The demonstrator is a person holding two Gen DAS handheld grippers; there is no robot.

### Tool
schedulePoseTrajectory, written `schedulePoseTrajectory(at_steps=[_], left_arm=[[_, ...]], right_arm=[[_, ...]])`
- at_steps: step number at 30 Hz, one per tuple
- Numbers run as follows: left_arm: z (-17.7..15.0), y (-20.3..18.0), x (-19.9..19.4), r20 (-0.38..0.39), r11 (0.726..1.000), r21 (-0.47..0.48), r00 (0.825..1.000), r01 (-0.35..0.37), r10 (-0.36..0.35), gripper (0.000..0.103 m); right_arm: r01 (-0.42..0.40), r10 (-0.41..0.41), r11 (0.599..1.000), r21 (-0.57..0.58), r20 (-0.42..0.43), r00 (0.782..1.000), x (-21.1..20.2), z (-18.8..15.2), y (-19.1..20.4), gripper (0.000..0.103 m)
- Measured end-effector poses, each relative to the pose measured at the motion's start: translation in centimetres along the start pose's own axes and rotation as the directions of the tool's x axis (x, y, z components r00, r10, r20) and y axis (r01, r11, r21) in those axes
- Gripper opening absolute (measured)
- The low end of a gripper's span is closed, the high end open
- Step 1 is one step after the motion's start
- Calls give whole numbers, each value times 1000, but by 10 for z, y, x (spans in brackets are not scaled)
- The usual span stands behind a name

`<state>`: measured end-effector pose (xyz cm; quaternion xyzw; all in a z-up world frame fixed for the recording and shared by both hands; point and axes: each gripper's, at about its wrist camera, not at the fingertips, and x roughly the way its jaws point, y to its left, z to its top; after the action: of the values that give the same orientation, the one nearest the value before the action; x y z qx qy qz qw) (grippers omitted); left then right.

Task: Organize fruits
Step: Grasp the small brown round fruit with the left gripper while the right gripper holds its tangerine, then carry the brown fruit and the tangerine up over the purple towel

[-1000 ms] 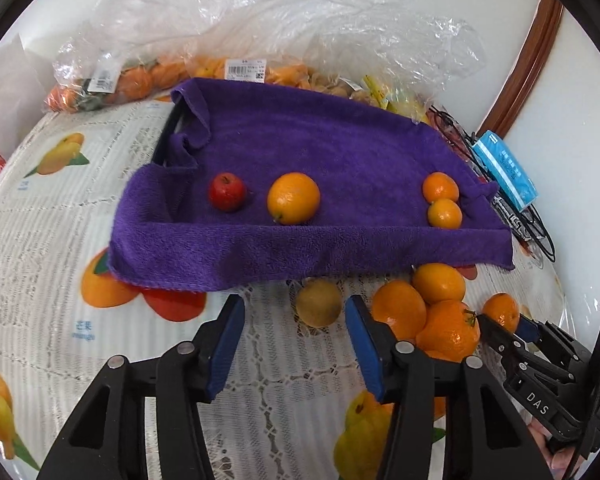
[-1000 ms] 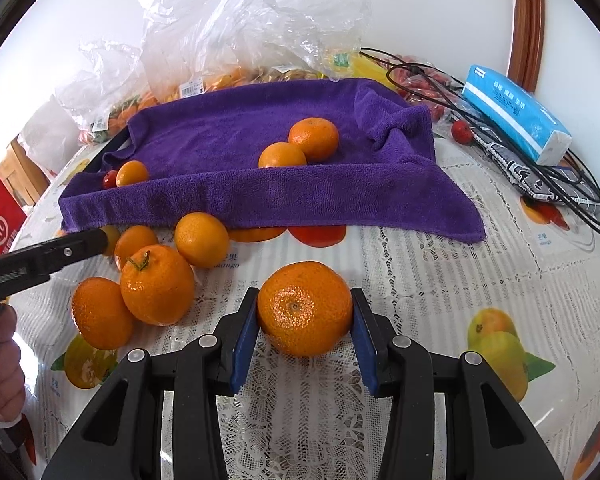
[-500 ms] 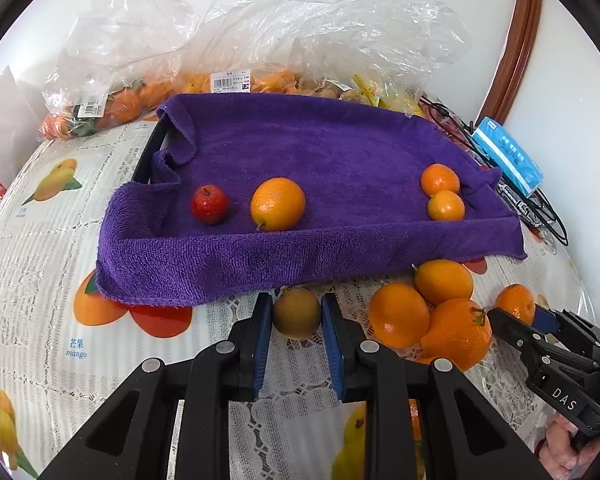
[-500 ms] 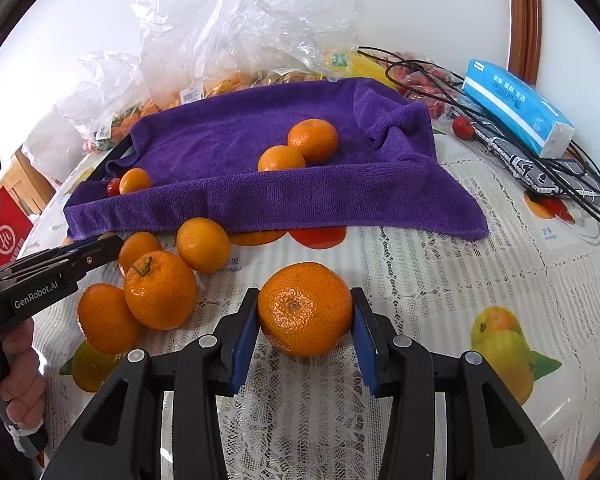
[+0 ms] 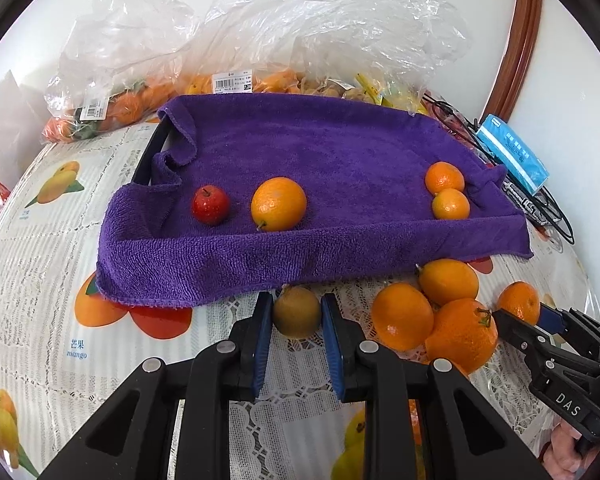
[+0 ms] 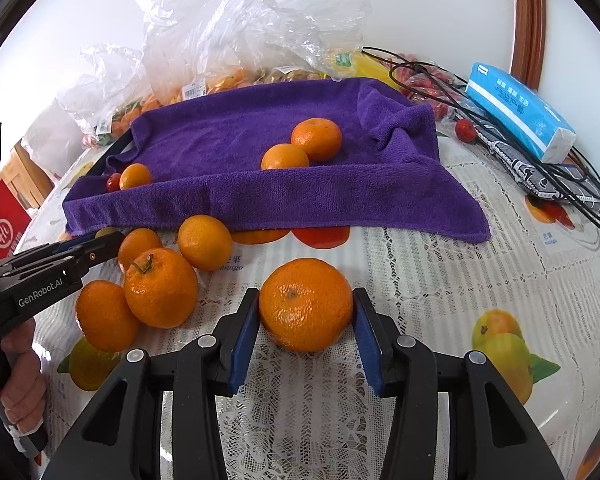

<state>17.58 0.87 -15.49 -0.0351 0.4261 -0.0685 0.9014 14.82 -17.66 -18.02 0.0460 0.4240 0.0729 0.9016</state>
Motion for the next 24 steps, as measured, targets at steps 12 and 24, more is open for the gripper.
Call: schedulePoseTrajectory(at_steps=[12, 24], left_arm=[[-1, 7, -27, 42, 996, -14, 995, 87, -87, 23], [36, 16, -65, 137, 993, -69, 987, 99, -89, 23]], right_arm=[[-5, 3, 1000, 25, 61, 998, -22, 4, -5, 43], [-13, 18, 1000, -24, 185, 983, -48, 61, 8, 43]])
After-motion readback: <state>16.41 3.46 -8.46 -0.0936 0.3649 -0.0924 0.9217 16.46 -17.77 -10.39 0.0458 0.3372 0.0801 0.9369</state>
